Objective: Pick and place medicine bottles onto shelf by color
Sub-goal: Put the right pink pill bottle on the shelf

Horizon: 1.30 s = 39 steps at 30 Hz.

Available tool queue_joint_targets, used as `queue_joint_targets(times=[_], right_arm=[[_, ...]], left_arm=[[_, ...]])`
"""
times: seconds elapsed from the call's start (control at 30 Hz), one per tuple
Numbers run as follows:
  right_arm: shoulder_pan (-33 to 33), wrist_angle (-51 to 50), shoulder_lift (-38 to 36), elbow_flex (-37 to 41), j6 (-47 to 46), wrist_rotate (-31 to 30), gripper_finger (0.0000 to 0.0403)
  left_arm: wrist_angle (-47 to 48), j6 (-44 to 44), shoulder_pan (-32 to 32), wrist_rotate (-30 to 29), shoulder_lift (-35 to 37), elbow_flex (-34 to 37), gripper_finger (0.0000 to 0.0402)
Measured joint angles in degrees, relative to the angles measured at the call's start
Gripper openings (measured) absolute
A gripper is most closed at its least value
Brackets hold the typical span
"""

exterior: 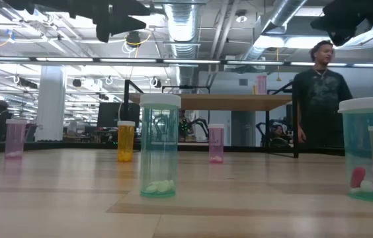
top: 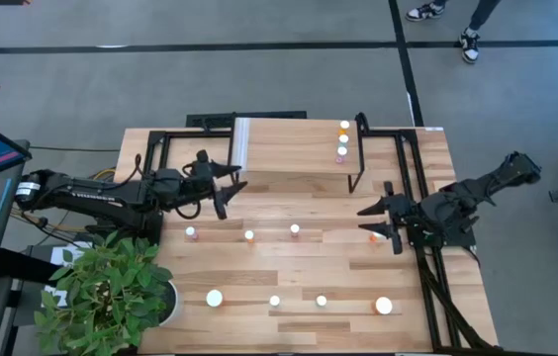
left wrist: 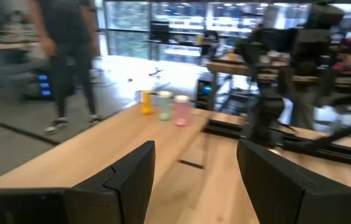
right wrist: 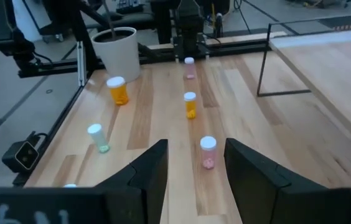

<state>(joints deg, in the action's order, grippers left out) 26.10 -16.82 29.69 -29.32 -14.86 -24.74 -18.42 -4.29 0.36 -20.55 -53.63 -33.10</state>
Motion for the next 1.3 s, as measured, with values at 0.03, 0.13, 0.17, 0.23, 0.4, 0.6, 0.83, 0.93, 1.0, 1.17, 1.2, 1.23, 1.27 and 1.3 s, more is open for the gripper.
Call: queue_joint_targets(times=[0.03,0.13,0.17,0.23,0.4,0.6,0.83,0.93,1.0,1.17,1.2,1.23,1.27,1.3], right_arm=[[0.7,0.1,0.0,0.0,0.2,-0.8,0.0177],[2.2,0.6,0.1,0.0,0.4,-1.5,0.0177],[2.5,0.8,0.3,0.0,0.5,-2.0,0.0177],[2.9,0.9,0.7,0.0,0.5,-2.6,0.0177],[2.6,0.9,1.0,0.0,0.5,-2.9,0.0177],[2.6,0.7,1.4,0.0,0.8,-3.7,0.0177],[2.6,0.5,1.5,0.0,1.0,-3.7,0.0177],[2.6,0.6,1.5,0.0,1.0,-3.7,0.0177],[2.7,0.5,1.5,0.0,1.0,-3.7,0.0177],[2.7,0.4,1.5,0.0,0.9,-3.7,0.0177],[2.7,0.4,1.5,0.0,0.9,-3.7,0.0177],[2.6,0.4,1.5,0.0,0.9,-3.7,0.0177],[2.7,0.4,1.5,0.0,0.9,-3.7,0.0177],[2.6,0.4,1.5,0.0,0.9,-3.7,0.0177]], left_arm=[[0.0,0.0,0.0,1.4,0.0,0.0,0.0215],[0.0,0.0,0.0,4.8,0.0,0.0,0.0215],[-0.1,0.0,0.0,5.6,-0.4,0.0,0.0215],[0.4,0.0,0.0,7.1,-1.3,0.0,0.0215],[-0.2,0.7,0.0,8.3,-6.7,-0.1,0.0215],[0.1,5.7,0.0,10.6,-15.3,-3.8,0.0215],[2.7,9.5,0.0,19.2,-27.5,-12.1,0.0215],[6.4,11.3,-0.2,19.3,-33.2,-16.3,0.0215],[9.5,12.5,-0.5,19.3,-36.7,-19.3,0.0215],[17.9,10.2,-0.6,19.4,-44.1,-27.9,0.0215],[18.8,9.6,-0.5,19.4,-45.3,-29.6,0.0215],[20.1,9.3,-0.4,19.5,-46.5,-31.1,0.0215],[21.3,9.3,-0.4,19.9,-47.7,-32.5,0.0215],[22.2,9.4,-0.4,20.3,-48.8,-33.5,0.0215]])
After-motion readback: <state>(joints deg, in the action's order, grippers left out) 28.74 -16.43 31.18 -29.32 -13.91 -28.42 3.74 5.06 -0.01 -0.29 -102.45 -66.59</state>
